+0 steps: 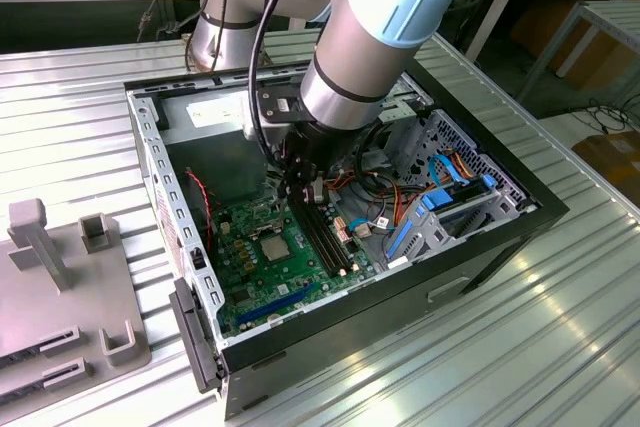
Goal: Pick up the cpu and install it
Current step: 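Install the first cpu locking lever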
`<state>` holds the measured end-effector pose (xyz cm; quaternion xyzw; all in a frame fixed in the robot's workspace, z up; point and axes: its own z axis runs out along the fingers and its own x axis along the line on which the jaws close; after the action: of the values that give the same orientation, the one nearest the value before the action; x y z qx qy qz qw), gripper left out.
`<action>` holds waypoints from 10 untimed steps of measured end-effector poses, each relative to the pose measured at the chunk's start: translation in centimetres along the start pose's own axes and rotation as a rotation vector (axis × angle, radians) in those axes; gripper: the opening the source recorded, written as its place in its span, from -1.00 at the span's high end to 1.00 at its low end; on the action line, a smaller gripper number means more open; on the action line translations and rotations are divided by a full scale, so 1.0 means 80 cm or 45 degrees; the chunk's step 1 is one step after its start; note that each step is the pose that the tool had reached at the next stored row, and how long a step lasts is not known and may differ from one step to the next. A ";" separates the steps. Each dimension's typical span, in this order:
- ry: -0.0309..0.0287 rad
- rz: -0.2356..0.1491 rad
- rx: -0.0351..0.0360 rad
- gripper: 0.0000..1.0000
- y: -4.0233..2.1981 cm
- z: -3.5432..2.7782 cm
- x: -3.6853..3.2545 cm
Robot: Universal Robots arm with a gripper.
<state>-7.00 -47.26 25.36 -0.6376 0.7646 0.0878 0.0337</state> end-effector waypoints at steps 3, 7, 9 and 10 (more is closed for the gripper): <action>0.0000 0.000 0.0000 0.79 -0.0002 -0.0002 0.0013; -0.0001 0.000 0.0000 0.79 -0.0006 -0.0006 0.0035; 0.0000 0.000 0.0000 0.79 -0.0008 -0.0009 0.0046; -0.0001 0.000 0.0000 0.79 -0.0009 -0.0009 0.0050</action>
<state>-7.00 -47.67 25.36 -0.6376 0.7646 0.0878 0.0338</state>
